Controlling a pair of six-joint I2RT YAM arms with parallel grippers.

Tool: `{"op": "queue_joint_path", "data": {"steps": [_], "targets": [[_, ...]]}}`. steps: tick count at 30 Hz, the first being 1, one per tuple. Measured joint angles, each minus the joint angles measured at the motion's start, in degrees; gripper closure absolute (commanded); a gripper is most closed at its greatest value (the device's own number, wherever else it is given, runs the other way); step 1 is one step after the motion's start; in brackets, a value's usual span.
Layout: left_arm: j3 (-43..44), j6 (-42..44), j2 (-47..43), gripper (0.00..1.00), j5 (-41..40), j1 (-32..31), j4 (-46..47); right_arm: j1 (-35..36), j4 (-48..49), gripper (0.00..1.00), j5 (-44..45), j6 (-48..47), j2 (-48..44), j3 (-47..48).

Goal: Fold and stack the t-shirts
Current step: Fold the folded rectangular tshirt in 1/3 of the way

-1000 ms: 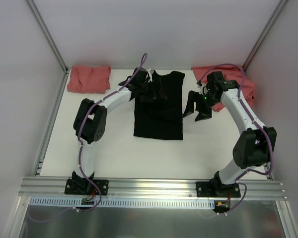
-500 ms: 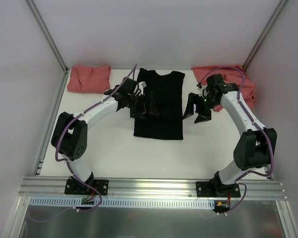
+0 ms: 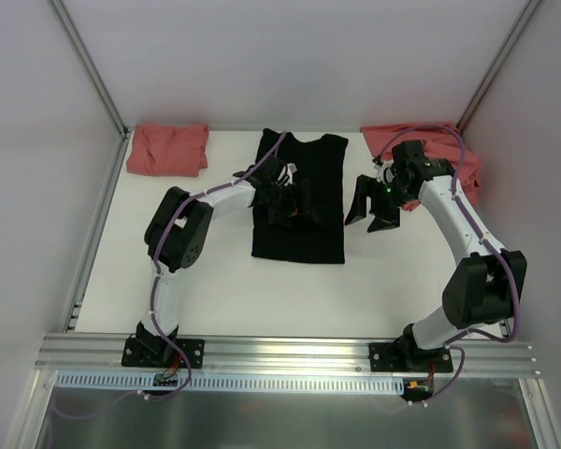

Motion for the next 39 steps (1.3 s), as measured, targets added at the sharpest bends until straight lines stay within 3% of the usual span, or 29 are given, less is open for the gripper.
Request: {"op": "queue_joint_path", "data": {"steps": [21, 22, 23, 25, 30, 33, 39], "targets": [[5.4, -4.3, 3.9, 0.01, -1.7, 1.8, 7.3, 0.0, -4.0, 0.24, 0.7, -0.2, 1.4, 3.3], [5.6, -4.3, 3.9, 0.01, -2.1, 1.9, 7.2, 0.0, -3.9, 0.23, 0.7, -0.2, 1.7, 3.5], [5.9, -4.2, 3.9, 0.01, -2.4, 2.4, 7.0, 0.0, -3.9, 0.11, 0.7, -0.2, 1.9, 3.5], [6.8, -3.6, 3.9, 0.01, -3.5, 3.0, 5.9, 0.0, -3.8, 0.01, 0.7, -0.1, 2.2, 3.5], [6.8, 1.1, 1.5, 0.01, -5.2, 5.2, 1.6, 0.0, -0.3, 0.0, 1.0, -0.3, 2.2, 0.3], [3.3, 5.3, -3.8, 0.01, -5.1, 7.0, -1.7, 0.0, 3.3, 0.0, 1.2, -0.1, 2.3, -5.9], [-19.1, 9.3, -21.6, 0.01, 0.5, 12.9, -1.1, 0.0, 10.5, 0.0, 0.4, 2.1, 4.7, -17.0]]}}
